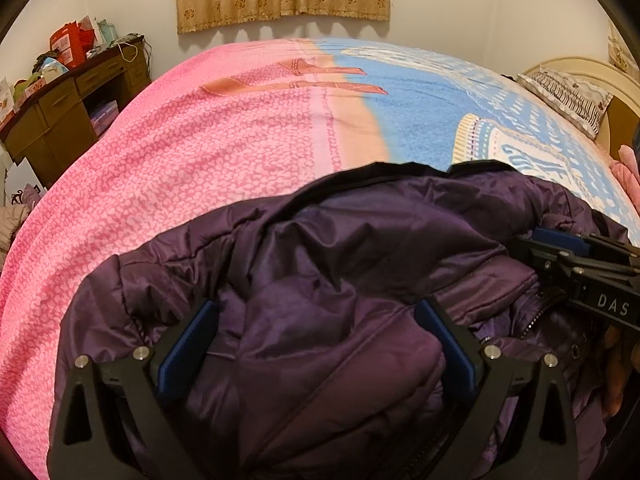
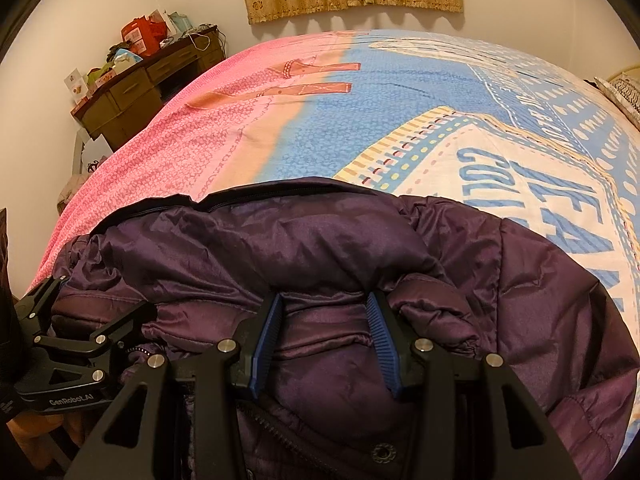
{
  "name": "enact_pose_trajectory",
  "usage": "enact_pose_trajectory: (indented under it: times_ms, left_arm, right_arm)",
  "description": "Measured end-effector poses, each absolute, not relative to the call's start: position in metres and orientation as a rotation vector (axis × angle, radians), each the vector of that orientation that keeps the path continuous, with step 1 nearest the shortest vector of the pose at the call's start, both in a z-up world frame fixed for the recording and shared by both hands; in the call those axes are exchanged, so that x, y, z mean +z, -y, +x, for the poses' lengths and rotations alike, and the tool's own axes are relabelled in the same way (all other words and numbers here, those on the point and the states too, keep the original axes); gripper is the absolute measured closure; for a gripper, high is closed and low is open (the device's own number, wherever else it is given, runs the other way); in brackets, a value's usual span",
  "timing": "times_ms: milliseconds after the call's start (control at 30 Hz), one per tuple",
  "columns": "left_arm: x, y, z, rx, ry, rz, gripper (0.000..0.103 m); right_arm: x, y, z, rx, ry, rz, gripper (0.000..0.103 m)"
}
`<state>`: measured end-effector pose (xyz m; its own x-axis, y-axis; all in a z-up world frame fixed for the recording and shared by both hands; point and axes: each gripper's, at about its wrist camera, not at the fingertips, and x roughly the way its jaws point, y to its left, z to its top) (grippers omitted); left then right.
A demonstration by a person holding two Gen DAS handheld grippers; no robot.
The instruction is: Fold large clothes
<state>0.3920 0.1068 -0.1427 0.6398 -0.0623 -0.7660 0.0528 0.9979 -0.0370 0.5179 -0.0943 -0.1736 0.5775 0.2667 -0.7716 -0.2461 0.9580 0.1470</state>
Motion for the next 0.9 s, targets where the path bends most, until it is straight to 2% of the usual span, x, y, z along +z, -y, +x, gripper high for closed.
enact_pose_trajectory:
  times_ms: [900]
  left_arm:
    - [-0.1446, -0.1063, 0.3955, -0.065, -0.876, -0.017, 0.0]
  right_arm:
    - [-0.1742, 0.0895, 0.5178, 0.275, -0.901, -0.007, 0.056]
